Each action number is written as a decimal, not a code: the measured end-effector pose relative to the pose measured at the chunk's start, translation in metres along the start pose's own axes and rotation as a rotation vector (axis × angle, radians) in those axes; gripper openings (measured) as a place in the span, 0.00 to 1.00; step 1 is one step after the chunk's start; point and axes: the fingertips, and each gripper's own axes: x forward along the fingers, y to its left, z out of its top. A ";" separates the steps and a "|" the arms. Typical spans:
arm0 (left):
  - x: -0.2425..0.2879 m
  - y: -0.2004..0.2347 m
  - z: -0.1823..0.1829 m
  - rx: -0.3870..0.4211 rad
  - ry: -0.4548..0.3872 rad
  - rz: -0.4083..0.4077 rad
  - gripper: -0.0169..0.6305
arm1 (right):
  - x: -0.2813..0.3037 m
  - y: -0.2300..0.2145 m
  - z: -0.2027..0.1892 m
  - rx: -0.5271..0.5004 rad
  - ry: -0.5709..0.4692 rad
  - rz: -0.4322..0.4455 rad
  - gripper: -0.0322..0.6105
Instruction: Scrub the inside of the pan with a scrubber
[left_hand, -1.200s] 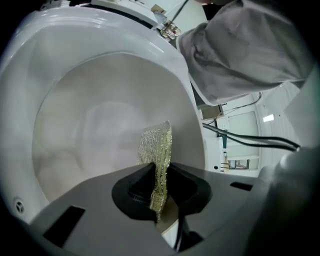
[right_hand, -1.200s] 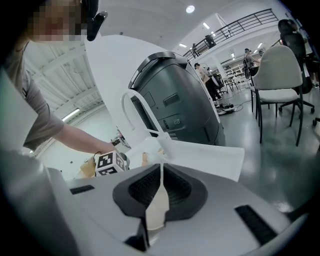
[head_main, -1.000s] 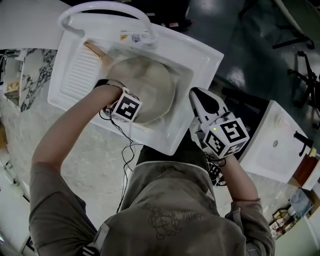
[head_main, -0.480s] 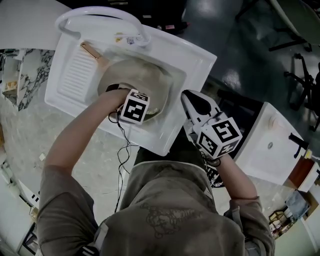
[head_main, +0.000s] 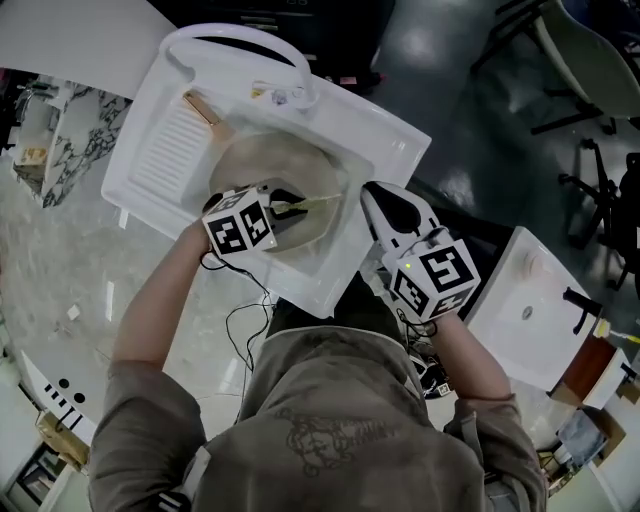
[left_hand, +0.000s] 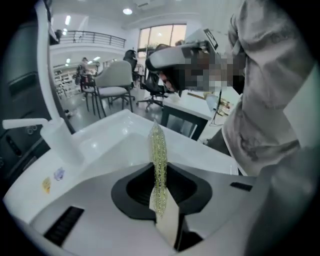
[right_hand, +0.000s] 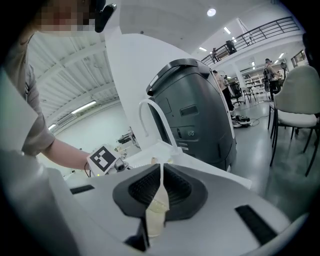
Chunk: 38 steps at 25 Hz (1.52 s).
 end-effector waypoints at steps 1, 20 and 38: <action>-0.008 0.002 0.007 -0.015 -0.039 0.041 0.13 | 0.000 0.004 0.006 -0.010 -0.008 0.005 0.11; -0.162 0.025 0.102 -0.122 -0.508 0.560 0.13 | -0.032 0.073 0.119 -0.205 -0.201 0.079 0.11; -0.319 -0.006 0.131 -0.161 -0.701 1.174 0.13 | -0.074 0.127 0.172 -0.383 -0.323 0.102 0.11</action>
